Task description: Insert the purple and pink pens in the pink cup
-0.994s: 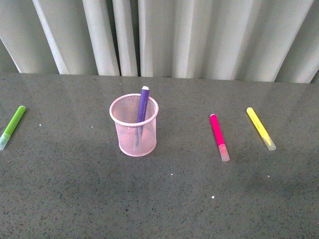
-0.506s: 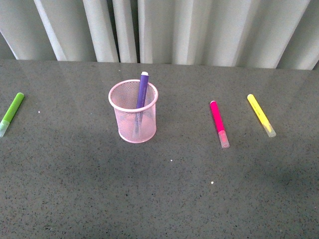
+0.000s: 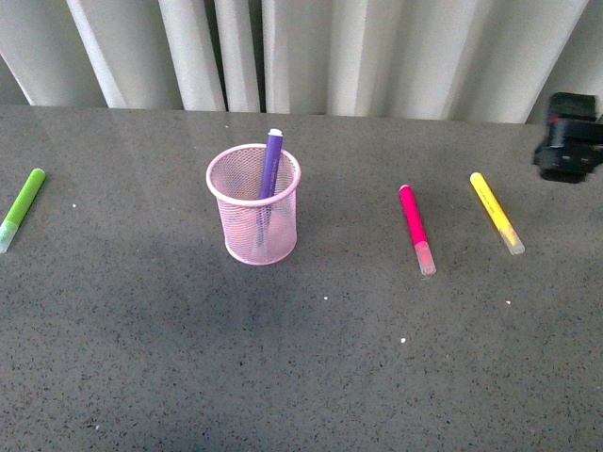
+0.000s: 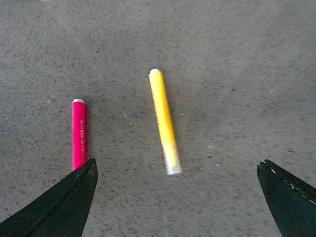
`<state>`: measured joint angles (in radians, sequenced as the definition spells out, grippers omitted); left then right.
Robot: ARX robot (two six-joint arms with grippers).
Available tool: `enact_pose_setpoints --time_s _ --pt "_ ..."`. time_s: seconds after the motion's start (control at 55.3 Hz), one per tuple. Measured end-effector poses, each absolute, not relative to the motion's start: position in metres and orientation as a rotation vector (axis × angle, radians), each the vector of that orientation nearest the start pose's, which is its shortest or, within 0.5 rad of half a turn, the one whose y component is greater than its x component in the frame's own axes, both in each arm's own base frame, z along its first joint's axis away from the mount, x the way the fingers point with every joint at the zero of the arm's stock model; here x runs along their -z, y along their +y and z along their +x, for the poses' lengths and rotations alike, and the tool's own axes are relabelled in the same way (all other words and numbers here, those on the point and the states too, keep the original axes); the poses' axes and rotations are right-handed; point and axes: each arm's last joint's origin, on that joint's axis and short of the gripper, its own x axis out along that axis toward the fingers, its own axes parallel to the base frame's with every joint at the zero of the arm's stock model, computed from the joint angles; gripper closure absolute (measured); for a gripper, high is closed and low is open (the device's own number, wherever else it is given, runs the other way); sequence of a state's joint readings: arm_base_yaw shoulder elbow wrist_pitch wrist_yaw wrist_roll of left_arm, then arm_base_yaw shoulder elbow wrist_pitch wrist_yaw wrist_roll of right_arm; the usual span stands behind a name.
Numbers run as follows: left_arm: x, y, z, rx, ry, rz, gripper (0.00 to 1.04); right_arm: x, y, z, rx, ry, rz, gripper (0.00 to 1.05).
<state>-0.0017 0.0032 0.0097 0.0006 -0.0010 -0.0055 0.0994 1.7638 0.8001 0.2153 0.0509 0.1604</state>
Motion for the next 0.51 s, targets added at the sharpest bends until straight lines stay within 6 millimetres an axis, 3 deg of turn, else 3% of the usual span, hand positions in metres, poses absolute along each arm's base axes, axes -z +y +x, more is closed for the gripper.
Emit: enact_pose_setpoints --time_s 0.235,0.506 --pt "-0.167 0.0 0.097 0.001 -0.007 -0.005 0.07 -0.119 0.073 0.379 -0.023 0.825 0.179 0.07" --pt "-0.167 0.0 0.097 0.001 -0.007 -0.005 0.07 -0.093 0.121 0.403 -0.088 0.927 0.231 0.07"
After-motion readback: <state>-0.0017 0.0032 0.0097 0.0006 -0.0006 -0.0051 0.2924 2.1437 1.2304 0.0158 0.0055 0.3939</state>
